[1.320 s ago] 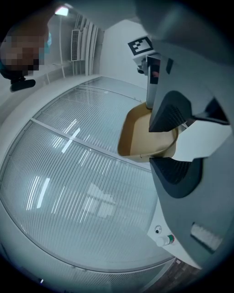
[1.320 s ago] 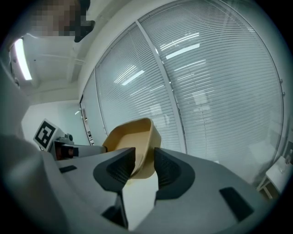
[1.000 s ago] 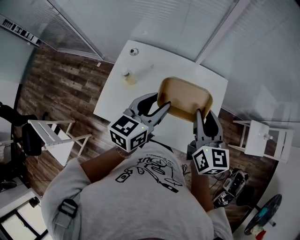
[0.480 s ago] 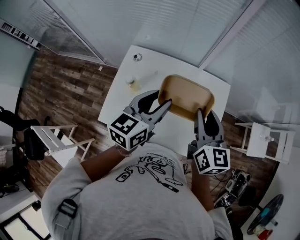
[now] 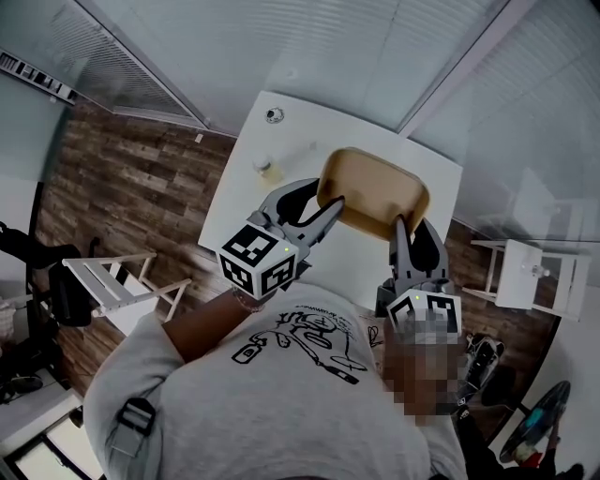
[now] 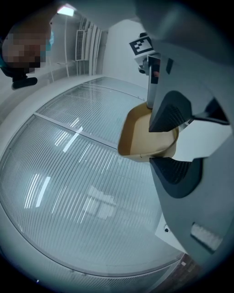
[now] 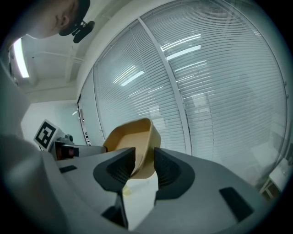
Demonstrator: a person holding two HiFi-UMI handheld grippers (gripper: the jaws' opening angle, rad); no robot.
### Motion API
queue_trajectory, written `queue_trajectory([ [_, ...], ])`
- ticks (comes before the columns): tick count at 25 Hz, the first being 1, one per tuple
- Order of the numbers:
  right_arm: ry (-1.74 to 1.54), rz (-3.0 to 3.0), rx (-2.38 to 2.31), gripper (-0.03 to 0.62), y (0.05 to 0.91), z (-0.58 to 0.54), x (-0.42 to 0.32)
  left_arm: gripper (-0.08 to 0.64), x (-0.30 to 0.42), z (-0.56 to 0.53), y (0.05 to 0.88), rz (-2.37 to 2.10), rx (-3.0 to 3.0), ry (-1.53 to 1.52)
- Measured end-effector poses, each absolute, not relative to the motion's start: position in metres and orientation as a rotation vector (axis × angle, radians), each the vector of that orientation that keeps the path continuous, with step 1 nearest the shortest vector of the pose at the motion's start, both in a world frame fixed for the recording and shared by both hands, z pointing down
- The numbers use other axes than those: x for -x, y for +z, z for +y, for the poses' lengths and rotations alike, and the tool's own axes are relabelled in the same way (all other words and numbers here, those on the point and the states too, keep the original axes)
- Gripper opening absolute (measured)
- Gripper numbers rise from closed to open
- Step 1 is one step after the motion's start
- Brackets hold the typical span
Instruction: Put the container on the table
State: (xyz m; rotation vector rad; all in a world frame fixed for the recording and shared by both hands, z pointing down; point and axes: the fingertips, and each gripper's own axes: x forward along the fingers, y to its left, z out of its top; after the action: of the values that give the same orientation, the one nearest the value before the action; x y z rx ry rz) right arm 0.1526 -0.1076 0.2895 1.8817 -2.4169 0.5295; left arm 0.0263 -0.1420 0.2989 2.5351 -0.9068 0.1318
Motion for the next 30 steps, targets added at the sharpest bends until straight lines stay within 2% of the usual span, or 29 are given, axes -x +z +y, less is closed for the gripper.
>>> queue_trajectory([
  [30, 0.680, -2.340, -1.836, 0.115, 0.351, -0.093, -0.152, 0.164, -0.027, -0.128, 0.362, -0.847, -2.441, 0.263],
])
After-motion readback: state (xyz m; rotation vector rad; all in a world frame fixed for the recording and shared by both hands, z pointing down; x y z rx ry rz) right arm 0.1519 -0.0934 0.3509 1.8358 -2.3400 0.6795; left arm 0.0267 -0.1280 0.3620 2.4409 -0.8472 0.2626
